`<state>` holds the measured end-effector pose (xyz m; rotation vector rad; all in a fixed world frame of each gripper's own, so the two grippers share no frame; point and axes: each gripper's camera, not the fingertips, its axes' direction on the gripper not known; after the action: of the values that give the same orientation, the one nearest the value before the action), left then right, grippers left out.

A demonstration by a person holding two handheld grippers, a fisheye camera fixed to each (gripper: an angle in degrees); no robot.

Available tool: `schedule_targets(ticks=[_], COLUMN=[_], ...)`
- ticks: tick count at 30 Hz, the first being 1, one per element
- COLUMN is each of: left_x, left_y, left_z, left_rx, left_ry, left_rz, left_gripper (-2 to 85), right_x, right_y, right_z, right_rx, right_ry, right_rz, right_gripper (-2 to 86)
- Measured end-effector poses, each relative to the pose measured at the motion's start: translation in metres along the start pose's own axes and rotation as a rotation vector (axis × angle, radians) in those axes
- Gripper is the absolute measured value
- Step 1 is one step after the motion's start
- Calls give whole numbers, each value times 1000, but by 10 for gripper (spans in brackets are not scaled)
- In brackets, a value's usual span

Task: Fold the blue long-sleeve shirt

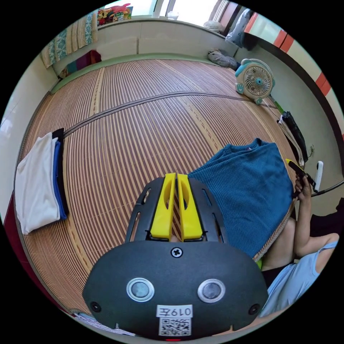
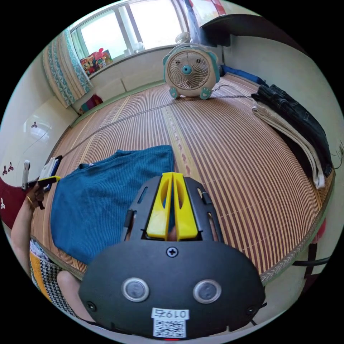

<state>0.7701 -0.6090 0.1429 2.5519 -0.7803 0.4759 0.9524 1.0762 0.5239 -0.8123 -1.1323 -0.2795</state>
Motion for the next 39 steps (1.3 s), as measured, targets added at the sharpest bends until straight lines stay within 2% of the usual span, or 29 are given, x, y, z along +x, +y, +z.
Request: schedule_targets(ticks=[10, 12, 14, 17, 20, 23, 27, 28, 31, 33, 35, 37, 39], left_x=[-24, -30, -18, 36, 76, 76, 68, 69, 83, 102, 111, 117, 111], left_y=[52, 77, 100, 146, 213, 286, 362, 370, 397, 407, 408, 407, 411], left_z=[-27, -53, -72, -86, -97, -106, -112, -114, -130, -136, -134, -128, -123], left_rx=[30, 142, 214, 193, 214, 244, 182, 180, 207, 229, 223, 187, 94], left_ry=[-119, -59, 44, 43, 61, 210, 157, 134, 37, -31, -24, -67, -158], left_rz=[-118, -174, -146, -20, -26, -165, -294, -303, -261, -180, -139, -130, -206], left_gripper=[18, 20, 23, 38, 62, 82, 84, 83, 72, 63, 62, 64, 70], right_x=[-1, 2, 4, 9, 18, 43, 64, 61, 24, -13, -22, -11, 21], right_y=[12, 17, 19, 22, 28, 42, 67, 69, 87, 122, 148, 165, 178], right_z=[-3, -11, -12, -5, -9, -21, -42, -48, -82, -95, -93, -84, -76], right_rx=[23, 77, 80, 23, -6, -7, -16, -13, 52, 82, 75, 19, -43], right_ry=[59, 55, 70, 60, -9, -193, -305, -293, -144, 64, 160, 175, 95], right_rz=[-33, -24, -24, -37, -75, -44, -12, -34, -295, -552, -643, -621, -487], right_gripper=[-9, -9, -8, 0, 42, 53, 34, 32, 18, 1, 1, 11, 38])
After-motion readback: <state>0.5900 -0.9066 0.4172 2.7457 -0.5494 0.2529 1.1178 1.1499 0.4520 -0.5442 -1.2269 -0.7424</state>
